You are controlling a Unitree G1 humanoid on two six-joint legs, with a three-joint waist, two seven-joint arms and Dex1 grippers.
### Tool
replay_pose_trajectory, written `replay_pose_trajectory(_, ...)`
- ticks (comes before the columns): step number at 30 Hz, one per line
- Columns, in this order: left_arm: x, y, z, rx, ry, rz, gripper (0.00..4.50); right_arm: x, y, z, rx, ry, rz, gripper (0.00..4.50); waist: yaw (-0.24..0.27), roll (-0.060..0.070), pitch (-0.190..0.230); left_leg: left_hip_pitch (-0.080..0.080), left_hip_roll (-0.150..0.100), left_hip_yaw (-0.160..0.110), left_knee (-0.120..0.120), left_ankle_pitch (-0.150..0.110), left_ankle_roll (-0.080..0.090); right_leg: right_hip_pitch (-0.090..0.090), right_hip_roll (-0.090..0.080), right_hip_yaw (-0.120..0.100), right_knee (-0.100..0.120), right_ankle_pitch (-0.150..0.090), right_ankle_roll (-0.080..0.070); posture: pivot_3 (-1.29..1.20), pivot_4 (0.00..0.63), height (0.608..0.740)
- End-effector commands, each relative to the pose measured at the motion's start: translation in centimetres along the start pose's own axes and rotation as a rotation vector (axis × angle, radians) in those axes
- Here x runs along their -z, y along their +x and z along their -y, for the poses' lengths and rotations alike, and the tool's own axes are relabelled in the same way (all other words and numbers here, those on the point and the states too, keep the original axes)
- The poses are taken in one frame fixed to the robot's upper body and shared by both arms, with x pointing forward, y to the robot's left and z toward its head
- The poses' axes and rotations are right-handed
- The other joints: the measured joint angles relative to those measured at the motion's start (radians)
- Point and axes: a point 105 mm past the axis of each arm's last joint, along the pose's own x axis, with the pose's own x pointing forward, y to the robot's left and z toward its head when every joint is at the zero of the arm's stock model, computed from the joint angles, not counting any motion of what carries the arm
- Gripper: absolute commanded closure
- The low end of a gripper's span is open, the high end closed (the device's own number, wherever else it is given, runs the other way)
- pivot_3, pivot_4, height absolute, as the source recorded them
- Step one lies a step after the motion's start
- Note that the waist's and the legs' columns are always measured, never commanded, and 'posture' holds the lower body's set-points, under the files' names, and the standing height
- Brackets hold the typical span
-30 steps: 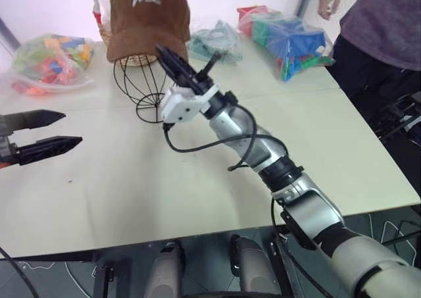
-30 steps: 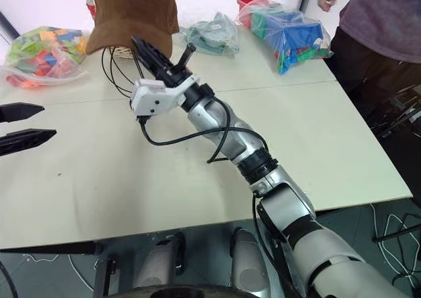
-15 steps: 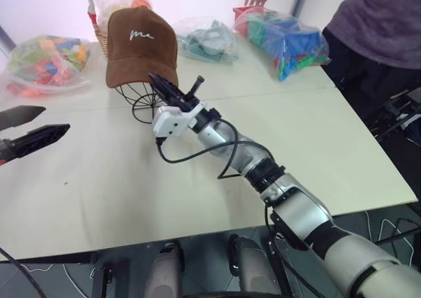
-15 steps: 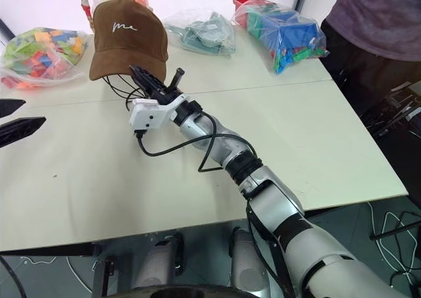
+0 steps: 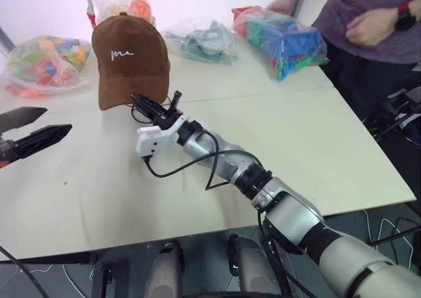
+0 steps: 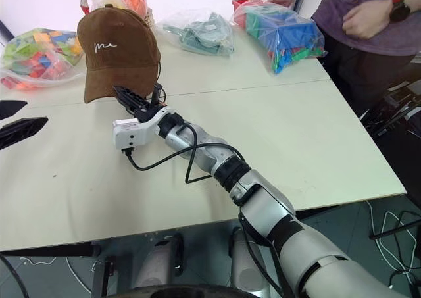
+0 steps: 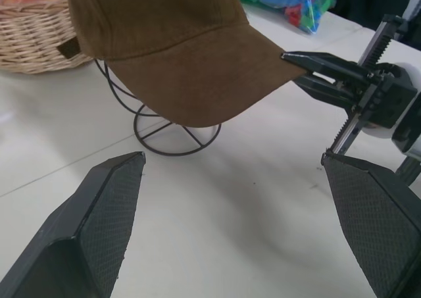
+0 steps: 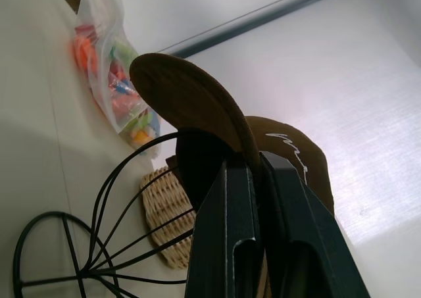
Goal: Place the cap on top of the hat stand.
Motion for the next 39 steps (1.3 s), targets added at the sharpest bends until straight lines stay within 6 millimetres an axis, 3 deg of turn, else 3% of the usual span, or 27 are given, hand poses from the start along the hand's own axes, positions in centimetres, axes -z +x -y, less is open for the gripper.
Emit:
replay_pose_trajectory(1, -0.8, -0.2, 0.3, 0.001, 0.035, 0.03, 0.0, -0.1, -0.2, -1.4, -0.046, 0.03, -0.014, 4.43, -0.001, 0.0, 0.0, 0.0, 0.0, 0.0, 0.0, 0.0, 0.0, 0.0, 0.0, 0.0, 0.0, 0.0, 0.0, 0.0, 0.15, 0.74)
replay_pose_trajectory(13, -0.4, 0.1, 0.2, -0.001, 0.037, 0.025, 0.0, -0.8, -1.1, -3.7, -0.125, 0.106, -0.01, 4.43, -0.001, 0.0, 0.0, 0.002, 0.002, -0.001, 0.0, -0.001, -0.001, 0.0, 0.002, 0.0, -0.002, 0.0, 0.0, 0.0, 0.15, 0.74)
replay_pose_trajectory(23, -0.2, 0.0, 0.2, -0.007, 0.036, 0.025, 0.0, -1.2, -0.8, -2.8, -0.095, 0.079, 0.023, 4.43, 0.0, 0.0, 0.0, 0.001, 0.008, 0.001, -0.001, -0.001, -0.001, -0.004, 0.007, 0.0, -0.001, 0.0, 0.0, 0.0, 0.15, 0.74)
replay_pose_trajectory(24, -0.2, 0.0, 0.2, -0.007, 0.036, 0.025, 0.0, -1.2, -0.8, -2.8, -0.093, 0.085, 0.024, 3.77, 0.0, 0.0, 0.0, 0.001, 0.008, 0.001, -0.001, 0.0, -0.001, -0.004, 0.007, 0.0, -0.001, 0.0, 0.0, 0.0, 0.15, 0.74)
replay_pose_trajectory(26, -0.3, 0.0, 0.2, -0.006, 0.037, 0.026, 0.0, -1.1, -0.8, -3.0, -0.095, 0.107, 0.013, 3.03, 0.001, 0.0, 0.0, 0.0, 0.008, 0.001, -0.001, 0.0, -0.001, -0.005, 0.007, 0.0, -0.001, 0.0, -0.001, 0.0, 0.15, 0.74)
replay_pose_trajectory(30, -0.2, 0.1, 0.2, -0.002, 0.036, 0.027, 0.0, -1.1, -1.1, -3.3, -0.104, 0.126, 0.008, 0.88, 0.002, 0.0, 0.0, 0.0, 0.008, 0.002, -0.001, 0.0, -0.001, -0.005, 0.007, 0.0, -0.001, 0.001, -0.001, 0.0, 0.15, 0.74)
replay_pose_trajectory(32, -0.2, 0.1, 0.2, 0.0, 0.035, 0.026, 0.0, -1.2, -1.1, -3.5, -0.114, 0.127, 0.014, 0.05, 0.002, 0.0, 0.0, 0.0, 0.008, 0.002, -0.001, 0.0, -0.001, -0.006, 0.007, 0.0, -0.002, 0.001, -0.002, 0.0, 0.15, 0.74)
replay_pose_trajectory(39, 0.2, 0.5, 0.2, 0.013, 0.024, 0.022, 0.0, -1.9, -2.1, -2.3, -0.086, 0.05, 0.091, 0.05, 0.003, 0.0, 0.0, -0.001, 0.008, 0.002, -0.002, -0.001, -0.001, -0.006, 0.007, 0.0, -0.002, 0.001, -0.002, 0.0, 0.15, 0.74)
